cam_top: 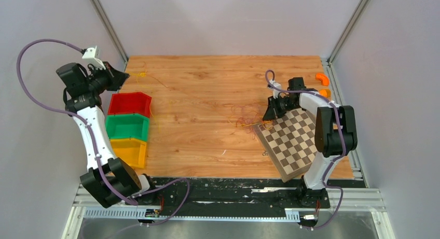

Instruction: Untangle the cables

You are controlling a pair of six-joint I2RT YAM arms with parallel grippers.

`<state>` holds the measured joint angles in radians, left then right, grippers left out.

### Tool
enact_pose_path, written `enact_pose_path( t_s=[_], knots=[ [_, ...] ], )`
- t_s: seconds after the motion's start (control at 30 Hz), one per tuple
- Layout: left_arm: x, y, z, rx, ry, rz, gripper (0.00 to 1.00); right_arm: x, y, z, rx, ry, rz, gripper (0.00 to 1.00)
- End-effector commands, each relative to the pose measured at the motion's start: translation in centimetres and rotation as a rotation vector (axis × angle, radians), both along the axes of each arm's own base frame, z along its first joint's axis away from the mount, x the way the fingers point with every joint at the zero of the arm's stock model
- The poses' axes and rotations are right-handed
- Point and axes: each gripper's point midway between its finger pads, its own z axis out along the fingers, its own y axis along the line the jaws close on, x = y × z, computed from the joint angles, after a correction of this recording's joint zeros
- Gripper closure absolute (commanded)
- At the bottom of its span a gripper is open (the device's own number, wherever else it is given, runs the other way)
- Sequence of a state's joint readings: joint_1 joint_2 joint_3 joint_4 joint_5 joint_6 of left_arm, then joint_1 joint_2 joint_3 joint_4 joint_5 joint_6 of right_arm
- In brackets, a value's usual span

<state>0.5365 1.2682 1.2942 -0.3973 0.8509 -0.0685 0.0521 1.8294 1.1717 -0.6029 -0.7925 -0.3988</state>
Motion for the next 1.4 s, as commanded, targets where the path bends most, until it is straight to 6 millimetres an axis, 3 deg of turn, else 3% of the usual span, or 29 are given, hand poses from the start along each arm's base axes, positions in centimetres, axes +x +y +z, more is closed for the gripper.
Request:
enact_pose_path(
  t_s=[0.0,0.13,0.23,0.33,0.37,0.4,0.47,0.5,0.53,0.57,0.6,0.67,0.77,0.83,0.9,1.03,1.13,1.17,1.23,1.27,1.3,1.37],
  knots=[
    [0.7,0.6,2.5,0.040,-0.070,0.012,1.00,0.5,-0.2,0.2,-0.041,-0.037,0.023,1.00],
    [1.0,2.3,3.5,0.072,-0.078,0.100,1.00,1.9,-2.3,0.2,-0.063,-0.033,-0.067,1.00],
    [1.2,4.2,3.5,0.097,-0.066,0.171,1.00,3.4,-6.2,0.6,-0.065,-0.041,-0.187,1.00],
    [1.1,3.0,3.6,0.064,-0.071,0.093,1.00,3.4,-6.3,1.2,-0.044,-0.048,-0.191,1.00],
    [0.7,1.1,3.8,0.025,-0.090,-0.014,1.00,2.9,-5.3,1.7,-0.007,-0.045,-0.156,0.99],
    [0.4,-0.1,4.0,-0.013,-0.092,-0.064,1.00,2.3,-4.0,2.3,0.029,-0.038,-0.112,0.89],
    [-0.6,-4.3,4.2,-0.031,-0.099,-0.229,1.00,1.0,-1.1,3.8,0.109,-0.022,-0.018,0.56],
    [-1.3,-6.9,3.7,-0.045,-0.076,-0.313,1.00,0.5,0.2,4.4,0.122,-0.024,0.019,0.43],
    [-2.0,-8.4,3.8,-0.026,-0.090,-0.360,1.00,0.2,1.6,5.1,0.126,-0.039,0.059,0.32],
    [-2.6,-10.8,3.3,-0.040,-0.073,-0.429,1.00,0.0,2.7,5.9,0.129,-0.061,0.091,0.26],
    [-3.3,-11.9,3.4,-0.048,-0.074,-0.456,1.00,-0.1,3.9,7.0,0.134,-0.089,0.120,0.21],
    [-4.4,-15.2,2.9,-0.081,-0.048,-0.548,1.00,-0.1,6.4,9.6,0.164,-0.146,0.166,0.16],
    [-5.4,-17.8,2.8,-0.118,-0.019,-0.599,1.00,-0.5,11.0,13.6,0.212,-0.239,0.248,0.10],
    [-5.9,-19.3,2.5,-0.139,-0.004,-0.629,1.00,-1.0,14.4,16.2,0.241,-0.308,0.298,0.01],
    [-6.3,-20.8,2.2,-0.156,0.015,-0.664,1.00,-1.2,17.4,18.7,0.262,-0.383,0.326,0.00],
    [-7.4,-23.0,1.4,-0.169,0.048,-0.723,1.00,-1.0,21.7,21.1,0.299,-0.469,0.354,0.00],
    [-7.7,-23.8,1.1,-0.182,0.067,-0.743,1.00,-0.1,23.8,20.7,0.299,-0.477,0.363,0.06],
    [-7.6,-23.9,1.1,-0.189,0.072,-0.743,1.00,0.2,24.3,20.3,0.297,-0.476,0.367,0.15],
    [-7.5,-23.8,0.9,-0.188,0.088,-0.731,1.00,0.8,24.5,19.5,0.281,-0.467,0.351,0.56],
    [-6.9,-23.5,0.9,-0.159,0.076,-0.705,1.00,1.0,24.0,19.2,0.273,-0.460,0.341,0.88],
    [-6.5,-22.8,0.7,-0.139,0.096,-0.660,1.00,1.0,23.2,18.2,0.259,-0.439,0.326,0.99],
    [-5.5,-20.9,-0.3,-0.096,0.118,-0.579,1.00,1.2,20.5,17.0,0.230,-0.421,0.283,1.00]
  ],
)
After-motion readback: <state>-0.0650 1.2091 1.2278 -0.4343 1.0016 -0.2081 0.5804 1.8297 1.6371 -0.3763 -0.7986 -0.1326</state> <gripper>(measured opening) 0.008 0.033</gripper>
